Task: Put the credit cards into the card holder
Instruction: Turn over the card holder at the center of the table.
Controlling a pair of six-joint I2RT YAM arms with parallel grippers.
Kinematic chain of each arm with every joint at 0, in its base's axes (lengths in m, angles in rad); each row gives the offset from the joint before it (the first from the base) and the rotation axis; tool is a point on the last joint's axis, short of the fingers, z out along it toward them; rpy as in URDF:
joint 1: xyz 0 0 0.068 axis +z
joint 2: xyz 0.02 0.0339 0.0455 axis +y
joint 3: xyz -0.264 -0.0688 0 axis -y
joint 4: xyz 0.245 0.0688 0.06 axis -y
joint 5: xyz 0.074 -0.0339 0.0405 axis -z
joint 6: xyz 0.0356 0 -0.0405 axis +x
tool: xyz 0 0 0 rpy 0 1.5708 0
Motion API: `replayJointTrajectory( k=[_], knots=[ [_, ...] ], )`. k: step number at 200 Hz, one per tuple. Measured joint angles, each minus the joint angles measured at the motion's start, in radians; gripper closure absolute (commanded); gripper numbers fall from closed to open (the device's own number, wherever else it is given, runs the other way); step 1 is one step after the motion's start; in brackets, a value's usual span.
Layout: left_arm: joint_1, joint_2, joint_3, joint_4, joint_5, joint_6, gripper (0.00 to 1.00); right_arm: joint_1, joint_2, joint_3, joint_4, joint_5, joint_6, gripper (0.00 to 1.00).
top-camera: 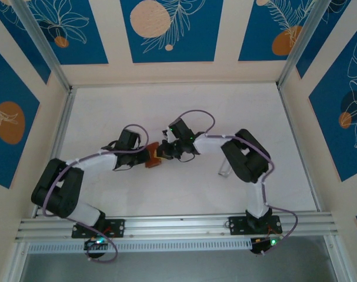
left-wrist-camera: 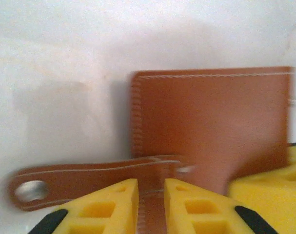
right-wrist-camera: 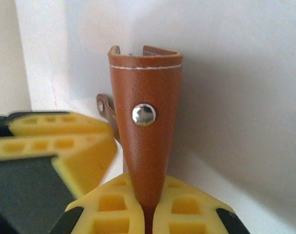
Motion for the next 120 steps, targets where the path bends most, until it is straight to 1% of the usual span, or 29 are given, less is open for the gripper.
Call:
replayJointTrajectory(
  k=[10, 32, 57, 71, 89, 104, 120],
  knots=[
    [0.0, -0.045, 0.0, -0.036, -0.003, 0.01, 0.75, 0.002, -0.078, -0.013, -0.098, 0.068, -0.022, 1.0],
    [0.0, -0.142, 0.001, -0.097, -0.024, 0.028, 0.75, 0.003, -0.251, 0.001, -0.334, 0.288, -0.077, 1.0],
    [0.0, -0.179, 0.0, -0.129, -0.031, 0.035, 0.75, 0.026, -0.34, 0.04, -0.582, 0.564, -0.098, 1.0],
    [-0.001, -0.179, -0.006, -0.132, -0.031, 0.035, 0.75, 0.051, -0.344, 0.043, -0.706, 0.694, -0.093, 1.0],
    [-0.003, -0.179, -0.019, -0.136, -0.031, 0.034, 0.75, 0.096, -0.307, 0.066, -0.879, 0.847, -0.064, 1.0],
    [-0.007, -0.179, -0.025, -0.142, -0.031, 0.034, 0.75, 0.137, -0.243, 0.115, -1.004, 0.951, -0.032, 1.0],
    [-0.009, -0.182, -0.026, -0.149, -0.033, 0.034, 0.75, 0.182, -0.154, 0.191, -1.109, 1.033, 0.01, 1.0]
  ],
)
